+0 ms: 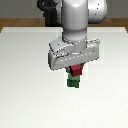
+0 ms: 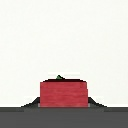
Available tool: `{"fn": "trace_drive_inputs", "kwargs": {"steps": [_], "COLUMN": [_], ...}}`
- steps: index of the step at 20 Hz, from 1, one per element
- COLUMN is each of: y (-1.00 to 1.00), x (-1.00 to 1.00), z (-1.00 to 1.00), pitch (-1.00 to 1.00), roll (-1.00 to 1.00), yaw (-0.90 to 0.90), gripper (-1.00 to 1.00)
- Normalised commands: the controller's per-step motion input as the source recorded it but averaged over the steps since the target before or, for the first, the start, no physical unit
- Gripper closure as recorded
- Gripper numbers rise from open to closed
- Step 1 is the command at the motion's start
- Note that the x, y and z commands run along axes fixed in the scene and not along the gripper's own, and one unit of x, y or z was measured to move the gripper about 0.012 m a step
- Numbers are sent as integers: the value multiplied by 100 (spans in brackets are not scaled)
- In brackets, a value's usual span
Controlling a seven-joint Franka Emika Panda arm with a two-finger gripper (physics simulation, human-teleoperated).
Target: Place the red cube on top of the green cube.
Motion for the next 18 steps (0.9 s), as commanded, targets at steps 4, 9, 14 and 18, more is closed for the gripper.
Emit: {"fn": "trace_drive_inputs", "kwargs": {"steps": [4, 9, 14, 18], "y": [0, 0, 0, 0], "x": [0, 0, 0, 0], "z": [-50, 0, 0, 0], "pitch": [0, 0, 0, 0], "roll": [0, 0, 0, 0], "yaw": [0, 0, 0, 0], "gripper": [-100, -100, -100, -100]}}
